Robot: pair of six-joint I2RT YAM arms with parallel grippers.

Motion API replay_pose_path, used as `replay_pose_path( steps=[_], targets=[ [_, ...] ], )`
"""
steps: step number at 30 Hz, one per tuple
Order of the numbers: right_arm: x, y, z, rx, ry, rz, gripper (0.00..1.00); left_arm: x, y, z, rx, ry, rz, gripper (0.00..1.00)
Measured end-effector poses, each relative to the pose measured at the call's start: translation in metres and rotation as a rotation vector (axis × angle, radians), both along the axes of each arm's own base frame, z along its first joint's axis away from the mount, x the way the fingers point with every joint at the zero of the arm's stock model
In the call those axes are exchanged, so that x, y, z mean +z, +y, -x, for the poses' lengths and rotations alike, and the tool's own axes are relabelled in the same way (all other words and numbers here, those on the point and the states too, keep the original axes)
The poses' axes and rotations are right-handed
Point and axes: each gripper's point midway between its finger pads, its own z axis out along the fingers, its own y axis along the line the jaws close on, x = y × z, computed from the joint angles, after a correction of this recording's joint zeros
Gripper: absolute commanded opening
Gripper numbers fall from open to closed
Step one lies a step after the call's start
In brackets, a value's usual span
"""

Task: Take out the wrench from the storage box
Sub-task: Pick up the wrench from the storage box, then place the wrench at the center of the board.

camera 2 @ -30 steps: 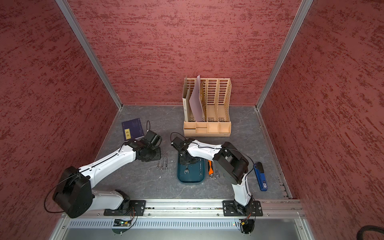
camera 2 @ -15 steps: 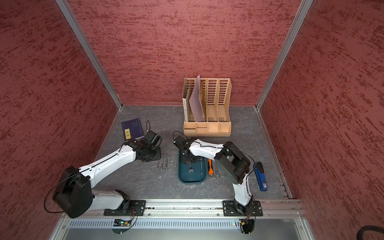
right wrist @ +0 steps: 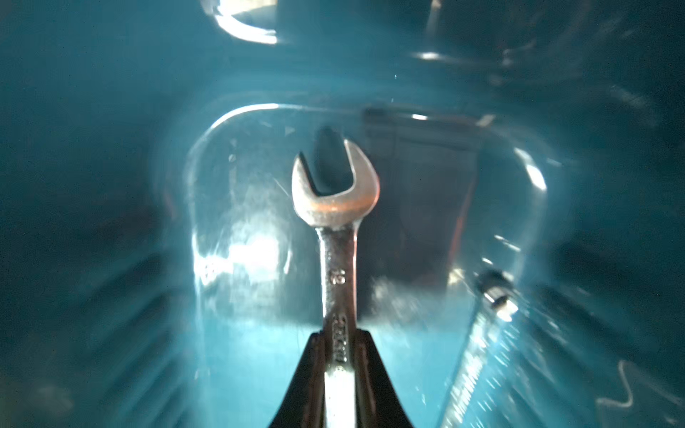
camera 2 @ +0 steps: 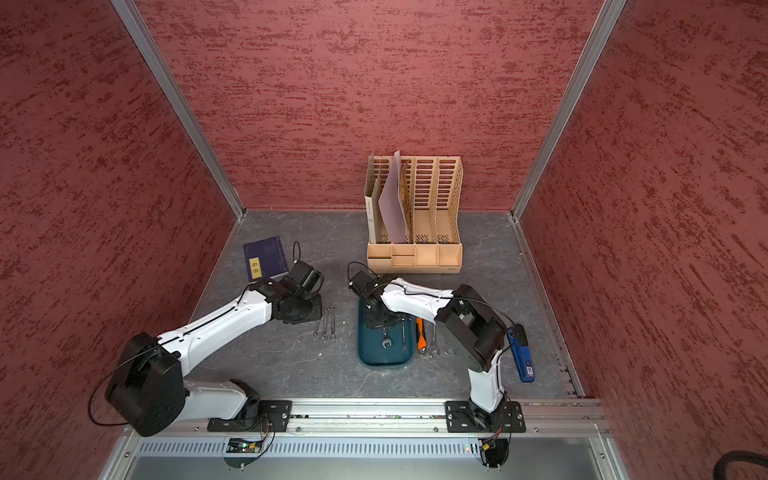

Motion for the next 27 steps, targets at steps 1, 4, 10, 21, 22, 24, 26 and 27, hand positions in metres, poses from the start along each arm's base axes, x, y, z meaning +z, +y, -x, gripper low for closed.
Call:
replay_pose_path(
  steps=[1, 4, 10, 21, 22, 24, 26, 27],
  targets=[
    [0.007, -0.001, 0.0, 0.002, -0.01, -0.004, 0.15, 0.0, 0.0, 0.0, 0.0, 0.0, 0.0, 0.41],
    [0.035, -0.007, -0.001, 0.01, -0.061, -0.024, 0.15, 0.0, 0.0, 0.0, 0.0, 0.0, 0.0, 0.41],
    [0.081, -0.03, -0.005, 0.009, -0.157, -0.018, 0.15, 0.0, 0.0, 0.0, 0.0, 0.0, 0.0, 0.41],
    [0.091, -0.128, -0.013, -0.113, -0.206, 0.062, 0.15, 0.0, -0.001, 0.0, -0.002, 0.003, 0.005, 0.41],
    [0.086, -0.136, -0.011, -0.124, -0.193, 0.075, 0.15, 0.0, -0.001, 0.0, -0.002, 0.002, 0.007, 0.41],
    [0.072, -0.154, -0.008, -0.146, -0.164, 0.105, 0.14, 0.0, -0.001, 0.0, -0.003, 0.003, 0.008, 0.41],
    [0.059, -0.17, -0.005, -0.166, -0.133, 0.132, 0.14, 0.0, -0.002, 0.001, -0.004, 0.004, 0.01, 0.41],
    [0.054, -0.176, -0.003, -0.175, -0.122, 0.142, 0.14, 0.001, -0.002, 0.0, -0.004, 0.004, 0.01, 0.41]
  ],
)
